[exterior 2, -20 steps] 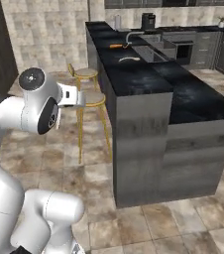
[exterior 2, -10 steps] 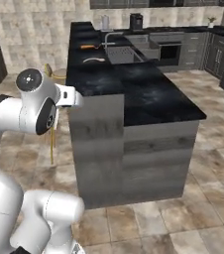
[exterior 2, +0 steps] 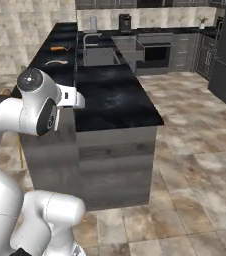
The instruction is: Pick up the metallic utensils from the counter and place them in the open drawer. Make sure not to pick up any wooden utensils.
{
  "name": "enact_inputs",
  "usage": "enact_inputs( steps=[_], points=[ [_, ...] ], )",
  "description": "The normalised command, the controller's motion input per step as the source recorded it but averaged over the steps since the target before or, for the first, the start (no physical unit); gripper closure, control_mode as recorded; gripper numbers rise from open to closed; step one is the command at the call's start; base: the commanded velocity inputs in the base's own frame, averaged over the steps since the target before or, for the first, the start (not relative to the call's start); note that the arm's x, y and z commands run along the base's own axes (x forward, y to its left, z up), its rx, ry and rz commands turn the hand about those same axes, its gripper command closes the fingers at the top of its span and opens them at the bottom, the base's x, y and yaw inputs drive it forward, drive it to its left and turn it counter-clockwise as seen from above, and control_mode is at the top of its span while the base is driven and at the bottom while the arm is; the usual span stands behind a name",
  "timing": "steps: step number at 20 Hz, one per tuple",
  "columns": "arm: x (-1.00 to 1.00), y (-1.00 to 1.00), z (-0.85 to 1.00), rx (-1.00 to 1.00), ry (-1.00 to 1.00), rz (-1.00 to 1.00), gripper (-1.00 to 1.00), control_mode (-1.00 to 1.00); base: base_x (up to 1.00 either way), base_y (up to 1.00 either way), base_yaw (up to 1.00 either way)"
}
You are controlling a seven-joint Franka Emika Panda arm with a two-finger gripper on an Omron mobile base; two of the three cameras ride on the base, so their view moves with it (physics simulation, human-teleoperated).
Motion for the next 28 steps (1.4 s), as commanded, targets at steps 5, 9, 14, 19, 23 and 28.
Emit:
enact_inputs(
  steps=[5,9,14,19,23,28],
  points=[
    [0.00,0.00,0.00,0.00,0.00,0.00,1.00,1.00,0.35,-1.00,0.15],
    [0.00,0.00,0.00,0.00,0.00,0.00,1.00,1.00,0.21,-1.00,0.16],
    [0.00,0.00,0.00,0.00,0.00,0.00,1.00,1.00,0.47,-1.00,0.17],
    [0.00,0.00,0.00,0.00,0.00,0.00,1.00,1.00,0.77,-1.00,0.21],
    [0.00,0.00,0.00,0.00,0.00,0.00,1.00,1.00,0.76,-1.00,0.24],
    [0.00,0.00,0.00,0.00,0.00,0.00,1.00,1.00,0.91,-1.00,0.30]
  ],
)
